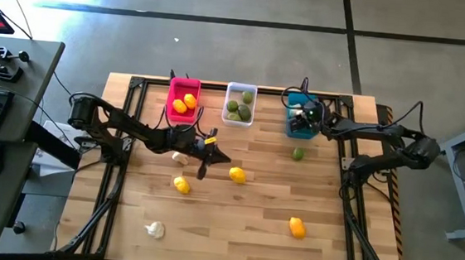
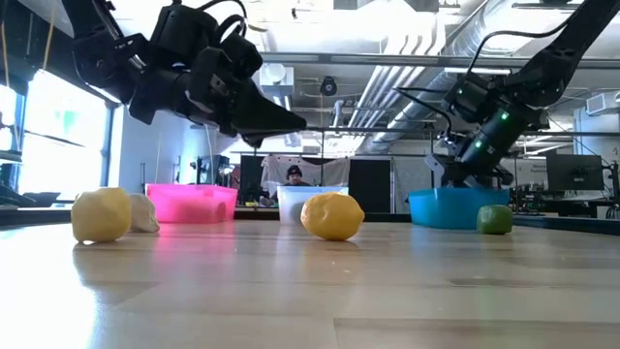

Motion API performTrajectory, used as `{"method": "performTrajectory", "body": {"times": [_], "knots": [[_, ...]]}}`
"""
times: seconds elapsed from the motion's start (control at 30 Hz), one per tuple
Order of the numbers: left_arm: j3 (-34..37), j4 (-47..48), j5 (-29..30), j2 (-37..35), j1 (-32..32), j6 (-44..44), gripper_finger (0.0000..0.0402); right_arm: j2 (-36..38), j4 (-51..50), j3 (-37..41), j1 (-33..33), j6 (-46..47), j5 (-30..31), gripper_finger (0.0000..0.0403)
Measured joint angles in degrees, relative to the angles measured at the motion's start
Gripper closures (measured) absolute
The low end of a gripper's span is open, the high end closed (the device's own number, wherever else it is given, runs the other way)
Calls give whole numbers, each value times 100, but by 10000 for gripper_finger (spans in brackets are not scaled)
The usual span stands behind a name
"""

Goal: Sort produce into baskets
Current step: Put the white garlic into the blue bin, then put the lemon into the pink bin

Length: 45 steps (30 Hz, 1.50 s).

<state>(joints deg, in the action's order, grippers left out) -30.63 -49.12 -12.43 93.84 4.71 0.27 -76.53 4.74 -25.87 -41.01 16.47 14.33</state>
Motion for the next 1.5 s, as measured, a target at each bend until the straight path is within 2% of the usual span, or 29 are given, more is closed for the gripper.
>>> {"method": "performTrajectory", "body": {"times": [0.2, 0.3, 0.5, 0.63, 0.83, 0.97, 1.07, 1.17, 1.33, 1.5], "knots": [[-227, 743, 101, 4, 2, -5, 374, 9, -427, -304, 18, -7, -42, 229], [-416, 1199, 105, 4, -18, 144, 350, 9, -803, -581, 26, -47, -42, 204], [-636, 1444, 109, 4, -110, 392, 301, 9, -1555, -1197, 28, -296, -63, 145], [-745, 1827, 101, 4, -218, 548, 264, 13, -1610, -1366, 159, -408, -82, 147], [-756, 1854, 99, 4, -362, 530, 208, 13, -1163, -1364, 872, -508, -91, 209], [-761, 1971, 103, 4, -374, 482, 173, 13, -1112, -1364, 1386, -331, -91, 224], [-821, 2084, 102, 4, -366, 408, 155, 13, -1074, -1364, 1776, -226, -20, 214], [-1164, 2600, 102, 104, -361, 520, 145, 13, -1044, -1364, 2147, -77, -21, 190], [-1812, 3379, 62, 622, -361, 982, 142, 13, -1050, -1364, 2713, 61, -20, 146], [-2315, 3961, 55, 1043, -361, 1308, 142, 13, -1047, -1364, 3151, 48, 196, 129]]}}
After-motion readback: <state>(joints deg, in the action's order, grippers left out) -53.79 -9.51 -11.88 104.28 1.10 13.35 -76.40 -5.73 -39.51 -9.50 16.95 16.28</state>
